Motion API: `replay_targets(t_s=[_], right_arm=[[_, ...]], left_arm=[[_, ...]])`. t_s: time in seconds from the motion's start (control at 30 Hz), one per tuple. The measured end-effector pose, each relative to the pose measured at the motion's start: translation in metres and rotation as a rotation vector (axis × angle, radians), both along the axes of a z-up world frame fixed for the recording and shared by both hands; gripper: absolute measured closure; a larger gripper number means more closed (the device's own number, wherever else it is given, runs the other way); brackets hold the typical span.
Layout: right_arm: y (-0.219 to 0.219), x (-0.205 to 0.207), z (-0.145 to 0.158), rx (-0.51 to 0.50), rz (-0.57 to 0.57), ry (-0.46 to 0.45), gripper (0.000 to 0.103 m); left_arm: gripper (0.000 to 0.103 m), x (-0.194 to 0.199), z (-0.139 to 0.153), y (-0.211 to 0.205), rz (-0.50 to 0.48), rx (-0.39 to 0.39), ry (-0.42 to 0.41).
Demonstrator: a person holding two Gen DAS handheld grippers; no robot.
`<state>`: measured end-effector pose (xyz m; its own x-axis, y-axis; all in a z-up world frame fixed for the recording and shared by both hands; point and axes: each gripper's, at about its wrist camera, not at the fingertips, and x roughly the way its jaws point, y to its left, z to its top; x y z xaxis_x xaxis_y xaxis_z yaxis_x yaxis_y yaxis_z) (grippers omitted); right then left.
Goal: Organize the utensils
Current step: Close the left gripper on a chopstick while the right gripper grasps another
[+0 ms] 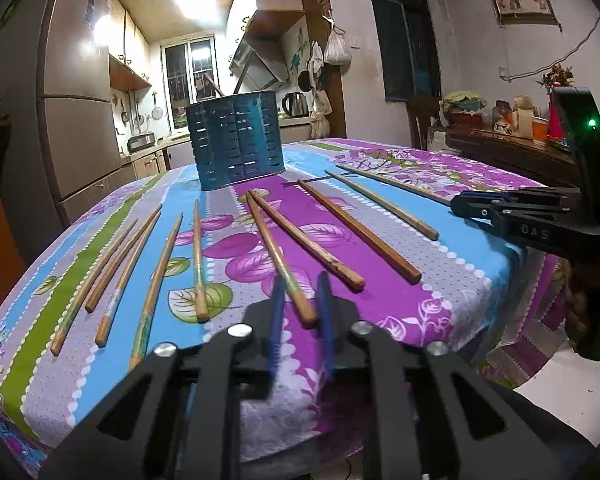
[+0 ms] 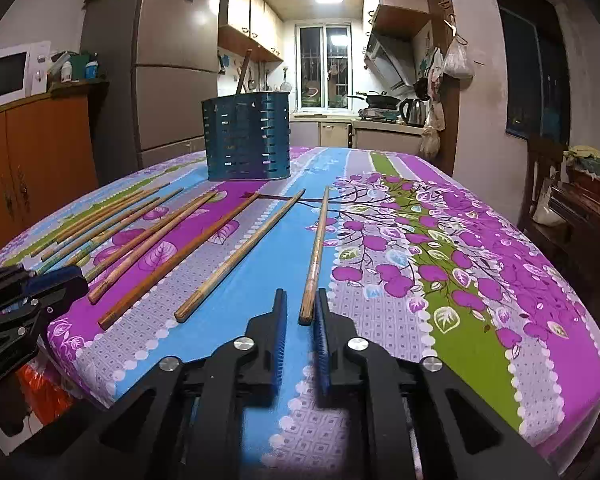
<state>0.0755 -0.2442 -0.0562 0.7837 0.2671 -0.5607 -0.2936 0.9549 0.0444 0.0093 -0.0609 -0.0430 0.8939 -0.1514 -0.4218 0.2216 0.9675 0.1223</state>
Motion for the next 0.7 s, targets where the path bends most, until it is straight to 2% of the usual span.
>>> replay_targets(t_s=[0.23,0.4,0.7], right_arm=[[-0.003,-0.005,-0.001,0.027,-0.025,-0.018,0.095],[-0.007,-0.006,0.003,0.038,-0.038,-0.031,0.095],[-0.014,-0.012,0.043,0.024,-0.021,-0.109,0.096]], left_arm=[[0.093,-0.001,0.000,0.003,0.013,-0.010,-0.005],[0.097,-0.003,0.002,0.006,0.023,-0.010,-0.007],[0.098,-0.013,0.030,0.012,0.040,-0.023,-0.076]])
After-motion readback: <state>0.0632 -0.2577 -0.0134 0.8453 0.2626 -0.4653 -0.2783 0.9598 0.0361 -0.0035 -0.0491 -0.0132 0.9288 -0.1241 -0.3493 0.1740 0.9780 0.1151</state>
